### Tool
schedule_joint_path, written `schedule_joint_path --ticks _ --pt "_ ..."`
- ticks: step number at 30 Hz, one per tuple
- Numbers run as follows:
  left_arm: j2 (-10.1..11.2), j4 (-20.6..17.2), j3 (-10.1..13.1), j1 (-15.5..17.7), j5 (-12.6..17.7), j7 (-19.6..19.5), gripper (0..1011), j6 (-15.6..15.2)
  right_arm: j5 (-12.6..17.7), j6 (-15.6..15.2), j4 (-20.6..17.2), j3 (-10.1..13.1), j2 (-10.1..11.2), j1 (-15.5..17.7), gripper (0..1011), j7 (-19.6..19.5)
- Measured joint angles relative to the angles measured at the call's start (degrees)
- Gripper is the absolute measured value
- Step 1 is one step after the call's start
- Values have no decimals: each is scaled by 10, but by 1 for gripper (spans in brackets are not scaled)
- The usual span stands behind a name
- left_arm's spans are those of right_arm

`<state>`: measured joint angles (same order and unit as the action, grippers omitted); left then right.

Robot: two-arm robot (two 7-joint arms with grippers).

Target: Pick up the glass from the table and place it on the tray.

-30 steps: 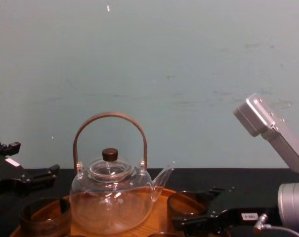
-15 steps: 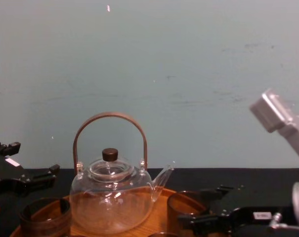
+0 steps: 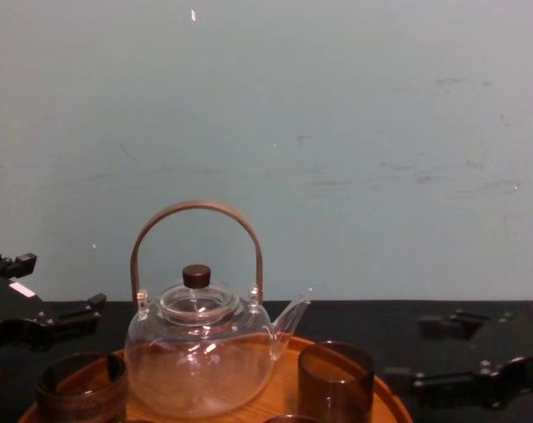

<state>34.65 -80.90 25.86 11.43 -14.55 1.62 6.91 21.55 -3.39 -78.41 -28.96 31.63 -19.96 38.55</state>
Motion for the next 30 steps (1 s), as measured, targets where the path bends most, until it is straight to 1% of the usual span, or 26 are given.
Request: schedule_joint_path --ticks 1,3,5,9,10,12,15,16,18,19,21,26,30 --pt "0 0 0 0 0 0 1001 0 6 3 -12 7 10 9 1002 -3" --pt "0 0 0 0 0 0 1001 0 11 7 -22 14 18 18 1002 -7" --pt "0 0 0 0 0 0 1001 0 19 14 -40 28 32 34 1002 -18" --pt "0 0 0 0 0 0 1001 0 26 21 -56 46 40 52 1003 -39" --pt "0 0 0 0 0 0 1001 0 26 25 -62 55 40 61 1002 -55" --pt "0 0 0 0 0 0 1001 0 25 29 -68 65 38 69 1003 -73" --pt "0 0 0 0 0 0 1001 0 18 36 -76 82 28 84 1002 -113" --pt "0 0 0 0 0 0 1001 0 12 40 -78 91 20 90 1002 -134" --pt "0 0 0 0 0 0 1001 0 6 44 -79 96 12 95 1003 -152" --pt "0 0 0 0 0 0 1001 0 0 48 -79 102 4 99 1002 -170" --pt "0 0 0 0 0 0 1001 0 -9 51 -78 106 -4 103 1002 -190" --pt "0 0 0 0 0 0 1001 0 -29 53 -69 117 -29 112 1003 -234" --pt "0 0 0 0 0 0 1001 0 -39 54 -59 121 -41 115 1002 -248"
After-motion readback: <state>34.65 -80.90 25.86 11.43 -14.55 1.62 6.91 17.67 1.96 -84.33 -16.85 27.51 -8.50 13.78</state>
